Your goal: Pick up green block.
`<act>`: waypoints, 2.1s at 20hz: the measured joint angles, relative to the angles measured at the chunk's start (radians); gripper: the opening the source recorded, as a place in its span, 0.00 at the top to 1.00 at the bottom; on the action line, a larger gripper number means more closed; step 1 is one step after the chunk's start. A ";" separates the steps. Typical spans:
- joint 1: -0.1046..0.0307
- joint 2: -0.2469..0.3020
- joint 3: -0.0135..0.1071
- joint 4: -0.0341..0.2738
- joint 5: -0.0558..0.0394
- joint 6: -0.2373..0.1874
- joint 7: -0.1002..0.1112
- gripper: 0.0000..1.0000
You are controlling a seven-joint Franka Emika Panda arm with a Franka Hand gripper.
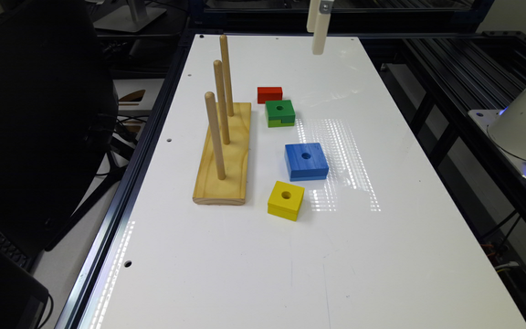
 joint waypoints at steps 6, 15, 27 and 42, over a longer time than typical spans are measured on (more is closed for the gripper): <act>-0.003 0.016 0.000 0.016 -0.0013 0.000 -0.001 0.00; -0.033 0.020 -0.001 0.029 -0.0019 0.000 -0.033 0.00; -0.036 0.160 0.000 0.034 -0.0019 0.120 -0.037 0.00; -0.035 0.186 0.020 0.059 -0.0013 0.138 -0.035 0.00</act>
